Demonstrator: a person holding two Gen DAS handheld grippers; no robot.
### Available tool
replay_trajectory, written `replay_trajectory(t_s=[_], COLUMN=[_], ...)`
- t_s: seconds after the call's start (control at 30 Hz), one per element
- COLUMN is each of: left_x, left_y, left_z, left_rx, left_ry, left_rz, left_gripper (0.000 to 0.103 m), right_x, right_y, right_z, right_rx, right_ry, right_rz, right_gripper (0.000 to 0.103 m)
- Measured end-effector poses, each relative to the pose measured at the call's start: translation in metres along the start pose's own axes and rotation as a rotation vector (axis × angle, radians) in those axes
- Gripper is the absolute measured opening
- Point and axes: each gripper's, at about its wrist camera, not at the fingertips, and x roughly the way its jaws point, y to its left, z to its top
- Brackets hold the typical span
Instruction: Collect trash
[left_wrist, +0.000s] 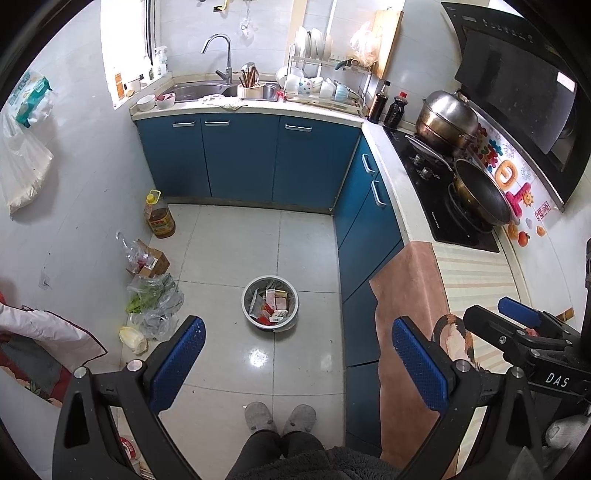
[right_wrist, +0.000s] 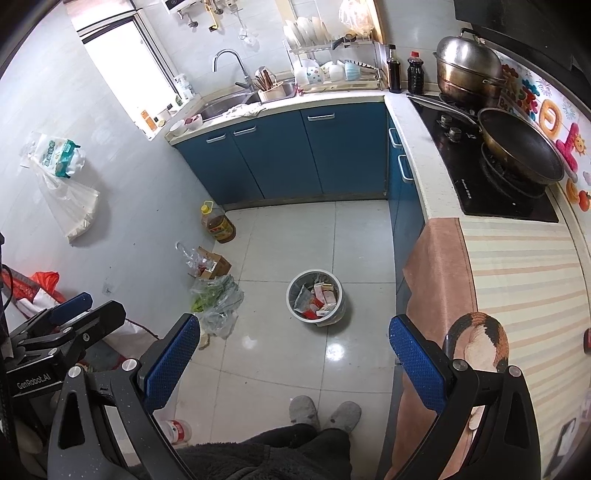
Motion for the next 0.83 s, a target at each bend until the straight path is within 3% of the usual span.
replay_trajectory(t_s=[0.83], left_x=[-0.0001], left_y=[-0.0027], left_z=[0.0085], left_rx=[0.028], left_ry=[-0.004], left_rz=[-0.011], left_gripper=[0.103], right_x=[-0.0053], right_y=[-0.0096], right_z=[0.0014], right_rx=[0.030], right_ry=[-0.013], right_rz=[-0.016], right_gripper=[0.103])
